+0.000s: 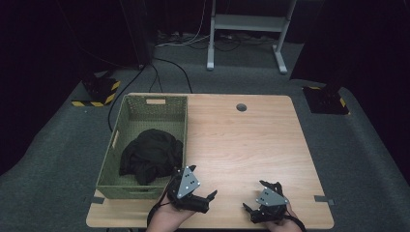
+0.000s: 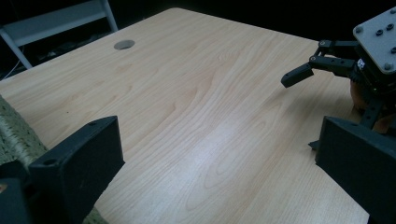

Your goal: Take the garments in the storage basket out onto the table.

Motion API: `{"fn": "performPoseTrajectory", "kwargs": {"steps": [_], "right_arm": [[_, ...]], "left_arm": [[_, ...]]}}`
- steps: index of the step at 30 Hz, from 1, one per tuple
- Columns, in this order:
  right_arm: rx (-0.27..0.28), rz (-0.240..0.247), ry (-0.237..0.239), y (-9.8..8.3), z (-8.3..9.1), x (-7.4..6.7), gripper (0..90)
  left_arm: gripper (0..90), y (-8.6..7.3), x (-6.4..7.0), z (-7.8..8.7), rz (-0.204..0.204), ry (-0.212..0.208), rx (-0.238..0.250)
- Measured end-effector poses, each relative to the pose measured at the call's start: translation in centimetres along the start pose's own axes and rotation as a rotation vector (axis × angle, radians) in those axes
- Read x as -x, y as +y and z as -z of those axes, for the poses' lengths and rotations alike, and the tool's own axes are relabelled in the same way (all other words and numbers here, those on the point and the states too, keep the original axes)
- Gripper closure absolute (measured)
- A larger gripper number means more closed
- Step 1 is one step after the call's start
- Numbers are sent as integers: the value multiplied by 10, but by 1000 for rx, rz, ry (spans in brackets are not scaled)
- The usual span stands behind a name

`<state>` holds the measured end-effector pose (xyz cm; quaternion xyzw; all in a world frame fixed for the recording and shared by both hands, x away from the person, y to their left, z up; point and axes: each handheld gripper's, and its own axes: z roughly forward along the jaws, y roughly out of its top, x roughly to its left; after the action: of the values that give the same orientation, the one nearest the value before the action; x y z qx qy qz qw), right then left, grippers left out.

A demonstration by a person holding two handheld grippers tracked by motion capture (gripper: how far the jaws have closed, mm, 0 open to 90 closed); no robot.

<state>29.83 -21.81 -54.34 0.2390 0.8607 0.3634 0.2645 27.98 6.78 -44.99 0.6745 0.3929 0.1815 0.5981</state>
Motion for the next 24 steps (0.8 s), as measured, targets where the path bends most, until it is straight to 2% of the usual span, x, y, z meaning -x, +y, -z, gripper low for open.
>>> {"fn": "performPoseTrajectory", "kwargs": {"steps": [9,19,24], "right_arm": [[0,0,-1,0,0,0,9],[1,0,0,0,0,0,9],[1,2,0,0,0,0,9]], "left_arm": [[10,10,-12,12,27,27,38],[10,15,-23,22,38,64,58],[10,19,-29,26,57,77,70]]}}
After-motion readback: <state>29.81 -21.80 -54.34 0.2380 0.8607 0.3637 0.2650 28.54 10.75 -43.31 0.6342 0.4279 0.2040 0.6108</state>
